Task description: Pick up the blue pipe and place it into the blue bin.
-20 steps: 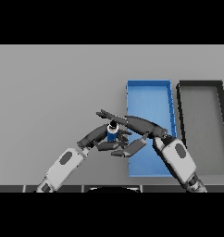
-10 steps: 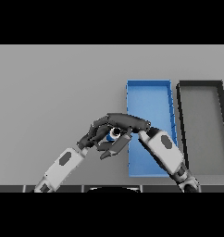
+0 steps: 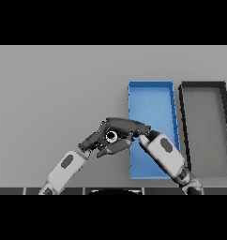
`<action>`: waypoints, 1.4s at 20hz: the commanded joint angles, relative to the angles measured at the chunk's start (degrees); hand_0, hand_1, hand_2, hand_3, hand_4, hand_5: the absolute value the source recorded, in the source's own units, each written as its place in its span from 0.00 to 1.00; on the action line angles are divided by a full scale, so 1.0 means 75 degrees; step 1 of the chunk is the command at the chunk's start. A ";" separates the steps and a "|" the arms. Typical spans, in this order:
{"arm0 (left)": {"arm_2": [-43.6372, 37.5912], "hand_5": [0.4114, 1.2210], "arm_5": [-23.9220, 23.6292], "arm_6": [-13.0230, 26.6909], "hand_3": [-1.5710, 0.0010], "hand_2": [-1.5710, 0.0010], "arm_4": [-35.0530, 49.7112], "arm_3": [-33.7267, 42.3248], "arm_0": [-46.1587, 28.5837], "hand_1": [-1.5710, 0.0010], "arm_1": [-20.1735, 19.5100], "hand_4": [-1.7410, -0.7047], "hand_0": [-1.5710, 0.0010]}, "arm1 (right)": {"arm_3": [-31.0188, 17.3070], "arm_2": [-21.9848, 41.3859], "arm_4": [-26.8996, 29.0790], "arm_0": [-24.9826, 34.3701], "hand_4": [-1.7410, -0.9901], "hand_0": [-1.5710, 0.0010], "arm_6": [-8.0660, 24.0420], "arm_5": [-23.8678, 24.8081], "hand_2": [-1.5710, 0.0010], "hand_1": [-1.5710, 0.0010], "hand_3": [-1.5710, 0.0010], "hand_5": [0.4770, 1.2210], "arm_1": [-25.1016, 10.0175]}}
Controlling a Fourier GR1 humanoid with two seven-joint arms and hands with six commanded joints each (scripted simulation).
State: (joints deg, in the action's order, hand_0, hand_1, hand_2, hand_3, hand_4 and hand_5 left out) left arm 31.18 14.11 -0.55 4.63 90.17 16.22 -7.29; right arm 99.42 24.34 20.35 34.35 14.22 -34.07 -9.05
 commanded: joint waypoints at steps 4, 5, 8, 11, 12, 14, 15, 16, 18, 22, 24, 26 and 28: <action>-0.0097 1.00 0.0042 0.0078 0.08 0.00 0.0085 0.0155 0.0071 0.00 -0.0070 0.02 0.00 | -0.0038 -0.0006 0.0435 0.0087 0.35 0.02 -0.0041 0.0188 0.02 0.02 0.03 0.93 0.0037; -0.0116 1.00 0.0091 -0.0030 0.07 0.07 -0.0038 0.0121 0.0074 0.04 -0.0154 0.08 0.00 | -0.0033 0.0056 0.0357 0.0076 0.35 0.02 -0.0134 0.0247 0.02 0.02 0.02 0.95 0.0026; 0.0025 1.00 0.0277 0.0047 0.51 0.52 -0.0486 0.0160 -0.0056 0.50 -0.0188 0.41 0.47 | 0.0079 0.0155 0.0305 0.0117 0.34 0.01 0.0039 0.0466 0.01 0.01 0.01 0.97 -0.0078; -0.0086 0.91 0.0455 -0.0322 0.75 0.75 -0.1105 -0.0056 0.0037 0.74 -0.0161 0.65 0.73 | 0.0093 0.0165 0.0315 0.0203 0.34 0.01 0.0325 0.0601 0.01 0.01 0.01 0.99 -0.0157; -0.0087 0.80 0.0462 -0.0254 0.80 0.80 -0.1354 -0.0035 0.0099 0.79 -0.0128 0.71 0.78 | 0.0224 0.0222 0.0272 0.0050 0.34 0.00 0.0176 0.0647 0.00 0.00 0.01 0.99 -0.0141; -0.0153 0.60 0.0459 -0.0168 0.87 0.87 -0.1412 -0.0017 -0.0004 0.87 -0.0105 0.79 0.86 | 0.0222 0.0231 0.0218 0.0047 0.34 0.00 0.0199 0.0655 0.00 0.00 0.00 0.99 -0.0150; -0.0237 0.52 0.0464 -0.0253 0.90 0.90 -0.1329 -0.0015 0.0042 0.89 -0.0112 0.81 0.89 | 0.0189 0.0196 0.0244 0.0070 0.34 0.00 0.0278 0.0679 0.00 0.00 0.00 0.99 -0.0135; -0.0262 0.46 0.0496 -0.0208 0.92 0.92 -0.1270 -0.0027 0.0072 0.92 -0.0110 0.83 0.91 | 0.0173 0.0219 0.0175 0.0095 0.34 0.00 0.0342 0.0705 0.00 0.00 0.00 1.00 -0.0081; -0.0321 0.35 0.0498 0.0024 0.95 0.95 -0.1056 -0.0043 0.0009 0.95 0.0017 0.84 0.94 | 0.0007 0.0120 0.0032 0.0180 0.34 0.00 0.0282 0.0678 0.00 0.00 0.00 1.00 -0.0041; -0.0414 0.26 0.0395 0.0542 0.98 0.98 -0.0870 -0.0153 -0.0132 0.98 0.0156 0.82 0.98 | 0.0088 -0.0004 0.0400 0.0106 0.34 0.00 0.0444 0.0710 0.00 0.00 0.00 1.00 0.0116; -0.0343 0.22 0.0391 0.0683 0.99 0.99 -0.0853 -0.0152 -0.0199 0.99 0.0221 0.81 0.99 | 0.0074 -0.0182 0.1275 0.0113 0.34 0.00 0.1075 0.0836 0.00 0.00 0.00 1.00 0.0232; -0.0387 0.16 0.0453 0.0695 0.99 0.99 -0.0728 0.0026 -0.0192 0.99 0.0136 0.80 0.99 | 0.0084 -0.0438 0.2232 0.0328 0.33 0.00 0.1603 0.1044 0.00 0.00 0.00 1.00 0.0259; -0.0339 0.13 0.0447 0.0756 0.99 0.99 -0.0740 0.0030 -0.0299 0.99 0.0120 0.79 0.99 | 0.0317 -0.0670 0.2927 0.0729 0.33 0.00 0.2096 0.1650 0.00 0.00 0.00 1.00 0.0285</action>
State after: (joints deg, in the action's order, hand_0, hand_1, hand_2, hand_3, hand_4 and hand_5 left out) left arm 28.65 17.48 5.07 -0.91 90.39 13.98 -6.38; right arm 101.81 19.29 42.29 39.91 29.72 -21.75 -6.92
